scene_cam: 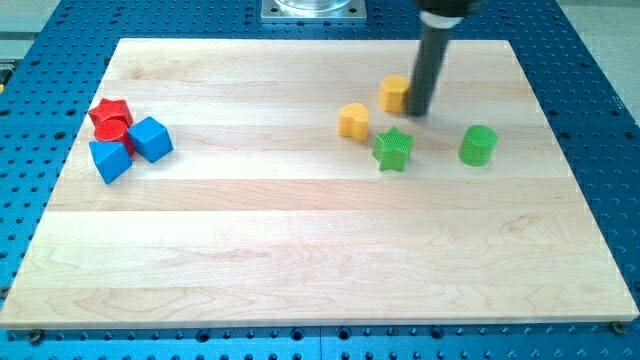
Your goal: Move the yellow heart diagonally top right to the red star
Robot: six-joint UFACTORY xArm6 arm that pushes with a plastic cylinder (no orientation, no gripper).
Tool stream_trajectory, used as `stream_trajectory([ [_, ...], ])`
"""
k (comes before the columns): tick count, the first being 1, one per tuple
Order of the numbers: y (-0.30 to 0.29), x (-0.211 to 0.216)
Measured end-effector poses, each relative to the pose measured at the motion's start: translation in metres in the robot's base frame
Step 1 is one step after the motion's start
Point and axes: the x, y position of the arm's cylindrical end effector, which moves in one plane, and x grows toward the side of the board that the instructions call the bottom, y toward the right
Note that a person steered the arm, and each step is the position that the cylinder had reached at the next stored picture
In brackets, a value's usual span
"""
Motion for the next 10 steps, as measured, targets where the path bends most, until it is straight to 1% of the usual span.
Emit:
stream_trajectory([
  [1,-0.026,0.022],
  [2,-0.029,0.026],
  [3,-0.087,0.027],
  [5,-0.147,0.081],
  [6,-0.161,0.071],
  [7,-0.147,0.059],
  [8,-0.147,0.051],
  [10,-0.145,0.05],
])
